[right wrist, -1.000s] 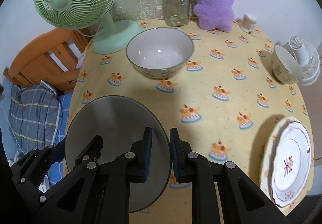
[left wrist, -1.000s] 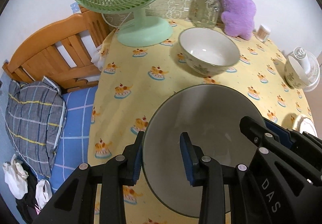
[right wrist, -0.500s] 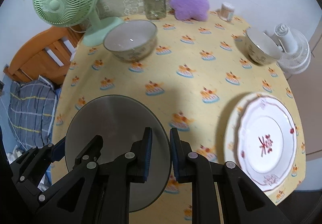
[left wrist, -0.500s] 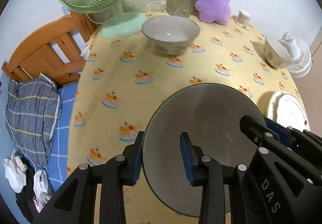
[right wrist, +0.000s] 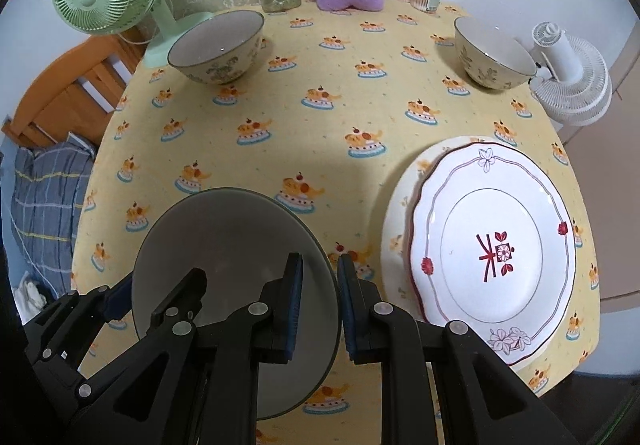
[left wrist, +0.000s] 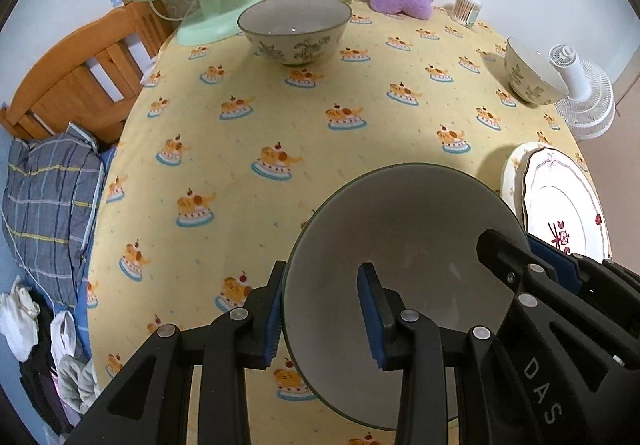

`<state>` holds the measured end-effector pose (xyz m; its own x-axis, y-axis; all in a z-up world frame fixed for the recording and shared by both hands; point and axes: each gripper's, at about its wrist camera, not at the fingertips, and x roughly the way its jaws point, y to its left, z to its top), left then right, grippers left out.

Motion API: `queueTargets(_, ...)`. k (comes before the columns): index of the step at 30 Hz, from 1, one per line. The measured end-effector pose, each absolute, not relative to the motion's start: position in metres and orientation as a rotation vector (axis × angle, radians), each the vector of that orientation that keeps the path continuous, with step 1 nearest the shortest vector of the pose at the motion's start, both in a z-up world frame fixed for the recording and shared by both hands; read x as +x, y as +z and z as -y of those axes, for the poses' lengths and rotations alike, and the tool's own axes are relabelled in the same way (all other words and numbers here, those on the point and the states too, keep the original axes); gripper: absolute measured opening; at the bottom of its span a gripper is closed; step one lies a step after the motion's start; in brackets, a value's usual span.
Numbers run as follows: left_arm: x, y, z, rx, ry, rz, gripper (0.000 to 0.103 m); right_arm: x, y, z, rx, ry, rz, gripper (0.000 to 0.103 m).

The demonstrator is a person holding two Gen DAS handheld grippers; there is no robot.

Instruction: Organize plates and bowls

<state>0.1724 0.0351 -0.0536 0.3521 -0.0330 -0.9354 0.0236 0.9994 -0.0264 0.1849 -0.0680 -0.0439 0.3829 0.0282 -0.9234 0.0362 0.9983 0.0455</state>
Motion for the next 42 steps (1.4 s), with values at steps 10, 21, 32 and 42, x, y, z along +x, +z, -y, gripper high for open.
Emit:
queueTargets(10,0.173,-0.065,-0.027,-0.018,0.016,-1.221,0.034,0.19,-0.058,0.075,0.038,0.037,-1.195,0.021)
queueTargets(21,0.171,-0.063,-0.024,-0.047,0.055,-1.249,0.056,0.199,-0.061,0.077,0.031,0.155,-1.23,0.037)
queueTargets(32,0.166,-0.047,-0.036,-0.05,0.016,-1.217,0.08,0.195,-0.048,0.065,0.032,0.186,-1.187,0.067)
queueTargets(42,0.192,-0.01,-0.057,-0.001,-0.125,-1.122,0.087,0.21,-0.011,0.046,0.063,0.069,-1.095,0.076)
